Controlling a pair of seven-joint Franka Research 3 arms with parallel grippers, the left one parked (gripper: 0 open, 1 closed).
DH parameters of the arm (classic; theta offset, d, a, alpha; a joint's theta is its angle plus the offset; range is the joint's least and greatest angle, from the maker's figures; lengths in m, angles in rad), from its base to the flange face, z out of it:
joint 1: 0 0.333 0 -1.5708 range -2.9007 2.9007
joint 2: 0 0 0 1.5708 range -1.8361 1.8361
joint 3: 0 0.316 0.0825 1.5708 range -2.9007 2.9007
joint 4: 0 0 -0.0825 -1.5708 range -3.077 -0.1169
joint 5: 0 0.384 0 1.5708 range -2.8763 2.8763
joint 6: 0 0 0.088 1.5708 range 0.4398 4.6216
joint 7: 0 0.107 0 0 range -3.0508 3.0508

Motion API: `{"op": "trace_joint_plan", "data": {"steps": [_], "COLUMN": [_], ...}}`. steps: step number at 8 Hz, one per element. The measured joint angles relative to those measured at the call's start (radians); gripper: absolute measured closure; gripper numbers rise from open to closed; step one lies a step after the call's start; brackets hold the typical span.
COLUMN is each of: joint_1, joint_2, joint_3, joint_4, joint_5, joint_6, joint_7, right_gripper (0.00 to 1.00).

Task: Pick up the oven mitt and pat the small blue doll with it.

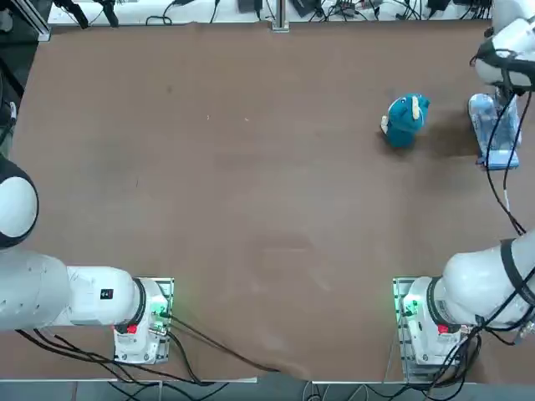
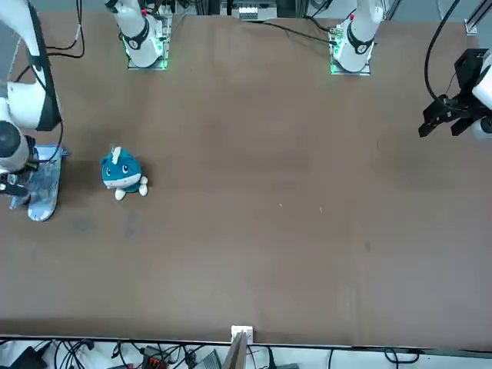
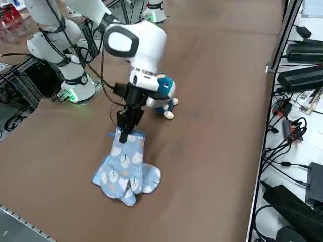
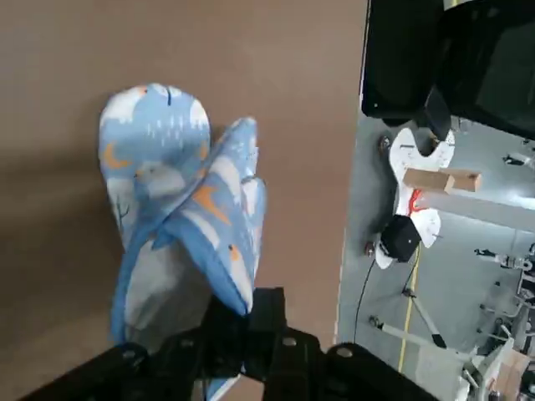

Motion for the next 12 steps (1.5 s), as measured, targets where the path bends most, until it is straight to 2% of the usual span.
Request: {"op": "trace_joint_plan", "data": {"steps": [2,3,6,9,12], "joint_1": [0.004,0.007,0.017,0.043,0.069], "joint_2": [-0.043,-0.060,-0.087,-0.079,-0.053], "joint_3": [0.087,0.128,0.216,0.225,0.226], "joint_4": [0.060,0.093,0.204,0.213,0.250], "joint_5": [0.062,0.139,0.338,0.466,0.548], "joint_6": [-0.180,-0.262,-0.455,-0.480,-0.479], "joint_7": [-0.022,-0.023,-0.031,-0.029,0.003], "right_gripper": [0.97,0.97,0.97,0.97,0.97]}}
